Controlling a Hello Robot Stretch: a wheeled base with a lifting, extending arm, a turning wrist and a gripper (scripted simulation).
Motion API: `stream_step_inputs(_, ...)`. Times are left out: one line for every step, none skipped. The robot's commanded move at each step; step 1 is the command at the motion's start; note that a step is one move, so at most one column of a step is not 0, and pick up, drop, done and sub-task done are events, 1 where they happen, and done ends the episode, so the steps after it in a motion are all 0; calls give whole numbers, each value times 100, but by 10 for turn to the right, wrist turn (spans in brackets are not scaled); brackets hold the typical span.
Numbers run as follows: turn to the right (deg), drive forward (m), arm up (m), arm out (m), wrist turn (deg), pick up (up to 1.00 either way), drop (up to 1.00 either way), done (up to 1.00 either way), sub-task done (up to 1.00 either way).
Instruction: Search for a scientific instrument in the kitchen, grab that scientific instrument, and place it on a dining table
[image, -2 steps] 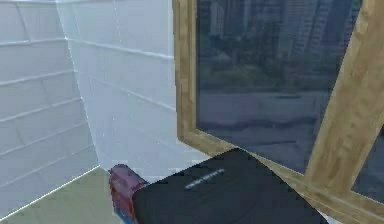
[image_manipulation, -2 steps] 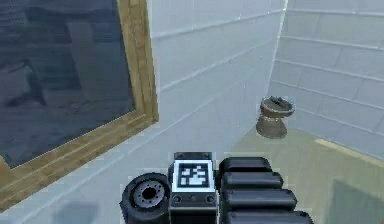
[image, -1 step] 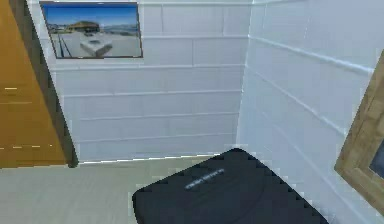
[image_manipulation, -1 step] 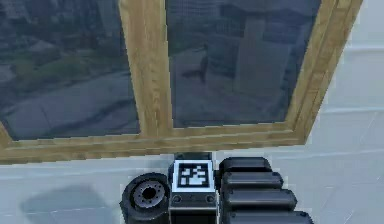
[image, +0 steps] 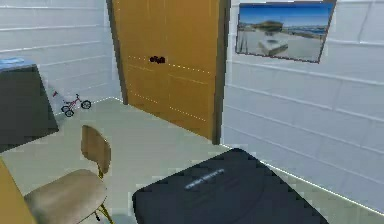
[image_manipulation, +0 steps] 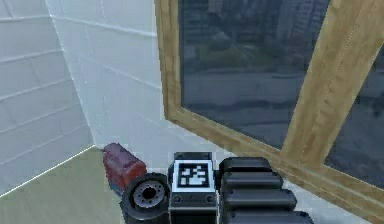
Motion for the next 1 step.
stream_step_inputs(-90, 0, 0, 0, 0, 0, 0, 0, 0)
